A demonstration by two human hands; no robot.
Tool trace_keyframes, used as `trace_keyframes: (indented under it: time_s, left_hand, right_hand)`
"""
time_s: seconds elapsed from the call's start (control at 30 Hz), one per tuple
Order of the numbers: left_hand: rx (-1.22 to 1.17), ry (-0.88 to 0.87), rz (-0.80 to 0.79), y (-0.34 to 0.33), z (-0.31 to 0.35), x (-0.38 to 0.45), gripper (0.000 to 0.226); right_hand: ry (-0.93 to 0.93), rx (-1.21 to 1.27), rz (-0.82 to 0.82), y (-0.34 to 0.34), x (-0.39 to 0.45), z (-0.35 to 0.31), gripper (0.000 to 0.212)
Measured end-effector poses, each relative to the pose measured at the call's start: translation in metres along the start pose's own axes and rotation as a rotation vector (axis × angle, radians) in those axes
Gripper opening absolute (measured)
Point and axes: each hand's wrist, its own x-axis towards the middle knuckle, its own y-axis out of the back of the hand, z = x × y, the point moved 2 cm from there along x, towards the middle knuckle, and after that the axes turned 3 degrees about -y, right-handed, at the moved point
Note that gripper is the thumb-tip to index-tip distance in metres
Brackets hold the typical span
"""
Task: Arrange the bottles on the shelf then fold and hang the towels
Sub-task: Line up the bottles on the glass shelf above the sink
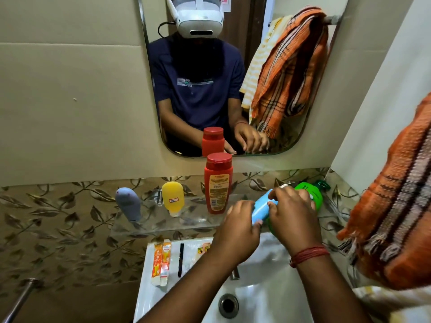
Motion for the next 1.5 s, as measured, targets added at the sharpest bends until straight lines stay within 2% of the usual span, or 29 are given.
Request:
trace_keyframes:
  time_s: [0.1, 0.17, 0.3, 0.47, 0.57, 0.67, 0.73, 0.83, 1.03, 1.5]
  left_hand:
    - [0.122, 0.058, -0.154, -0.013, 0.003, 0.016, 0.055]
    - [0.168, 0.112, -0.163, -0.018, 0.002, 0.024, 0.059]
    - [0.115, 0.198, -0.060, -0.022, 0.003, 0.021, 0.067]
    - [-0.003, 0.141, 0.158, -0.020, 0.000, -0.004, 0.064]
    - [-0.120, 0.076, 0.229, -0.025, 0.003, -0.010, 0.061]
    - [-0.207, 0.048, 0.265, -0.024, 0.011, -0.005, 0.060]
    - [-0.222, 0.049, 0.254, -0.022, 0.014, 0.004, 0.063]
    - [-0.248, 0.088, 0.210, -0.020, 0.016, 0.020, 0.067]
    - [-0.308, 0.161, 0.104, -0.017, 0.024, 0.041, 0.071]
    - [-0.377, 0.222, 0.058, -0.017, 0.023, 0.049, 0.067]
  right_hand:
    - [0.010, -0.015, 0.004, -0.008, -0.002, 0.005, 0.015]
    - [0.019, 0.005, 0.026, -0.012, -0.004, 0.007, 0.018]
    - [0.029, 0.119, 0.123, -0.016, -0.011, 0.013, 0.024]
    - [-0.029, 0.287, 0.179, -0.018, -0.017, 0.019, 0.022]
    - [-0.115, 0.438, 0.126, -0.020, -0.015, 0.020, 0.029]
    - [-0.224, 0.743, 0.002, -0.019, -0.005, 0.019, 0.038]
    - [-0.261, 0.853, -0.105, -0.013, 0.005, 0.018, 0.038]
    - [-0.168, 0.825, -0.201, -0.004, 0.019, 0.017, 0.041]
    - [-0.053, 0.678, -0.209, -0.011, 0.041, 0.021, 0.058]
    - [-0.014, 0.523, -0.159, -0.022, 0.049, 0.024, 0.042]
